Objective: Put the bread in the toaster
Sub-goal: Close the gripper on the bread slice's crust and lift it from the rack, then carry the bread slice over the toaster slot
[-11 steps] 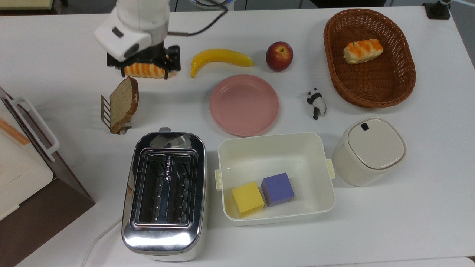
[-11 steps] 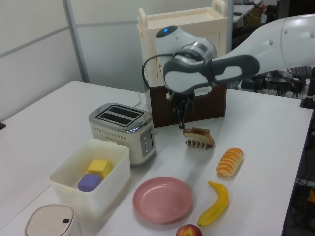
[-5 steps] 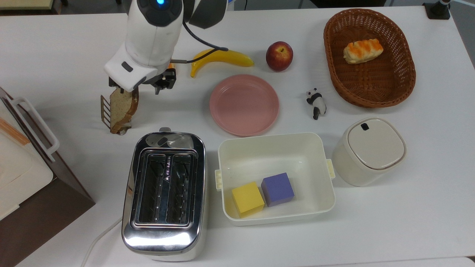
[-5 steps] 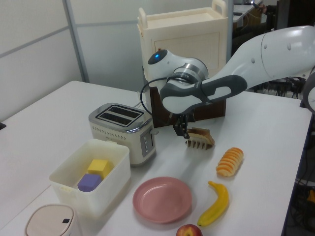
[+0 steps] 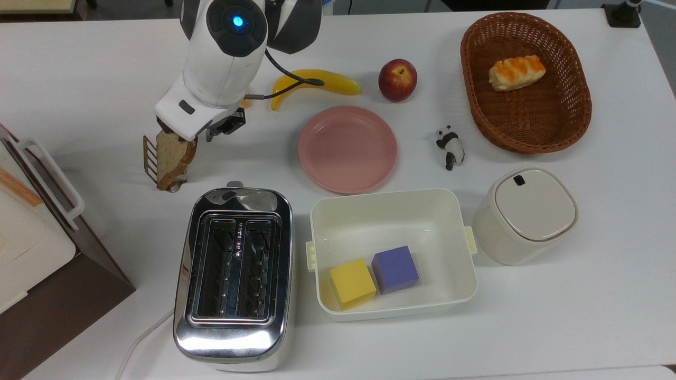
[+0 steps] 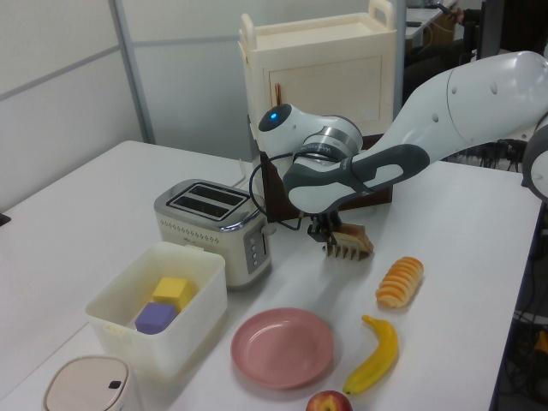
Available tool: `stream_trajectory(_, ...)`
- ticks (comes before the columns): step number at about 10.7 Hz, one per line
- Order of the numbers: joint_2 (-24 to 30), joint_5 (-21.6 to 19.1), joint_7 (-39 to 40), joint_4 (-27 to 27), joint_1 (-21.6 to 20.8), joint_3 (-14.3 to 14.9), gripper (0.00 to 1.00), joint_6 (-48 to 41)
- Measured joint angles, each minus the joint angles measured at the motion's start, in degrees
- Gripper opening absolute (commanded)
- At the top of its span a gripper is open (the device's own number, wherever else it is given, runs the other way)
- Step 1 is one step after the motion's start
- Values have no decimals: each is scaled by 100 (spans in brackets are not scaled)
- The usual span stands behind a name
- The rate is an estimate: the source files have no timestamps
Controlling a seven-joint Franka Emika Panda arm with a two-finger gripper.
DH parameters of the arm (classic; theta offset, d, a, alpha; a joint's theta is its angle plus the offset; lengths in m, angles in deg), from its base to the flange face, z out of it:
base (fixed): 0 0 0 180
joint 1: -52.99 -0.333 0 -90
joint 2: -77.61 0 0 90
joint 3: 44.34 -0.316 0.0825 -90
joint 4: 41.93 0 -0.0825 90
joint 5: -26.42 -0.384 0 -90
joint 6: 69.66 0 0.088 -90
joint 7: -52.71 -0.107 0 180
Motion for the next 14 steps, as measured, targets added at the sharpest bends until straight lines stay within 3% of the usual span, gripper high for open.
stream_trajectory(3,157,0,1,79,14,25,0,16)
stream_trajectory(7,887,-116,149,409,84,68,0,8)
stream_trajectory(8,967,-409,175,626,87,108,0,7)
stream_trajectory(12,999,-2306,187,1401,88,312,0,360)
stream_trajectory(14,948,-2697,-199,1424,69,310,0,1129)
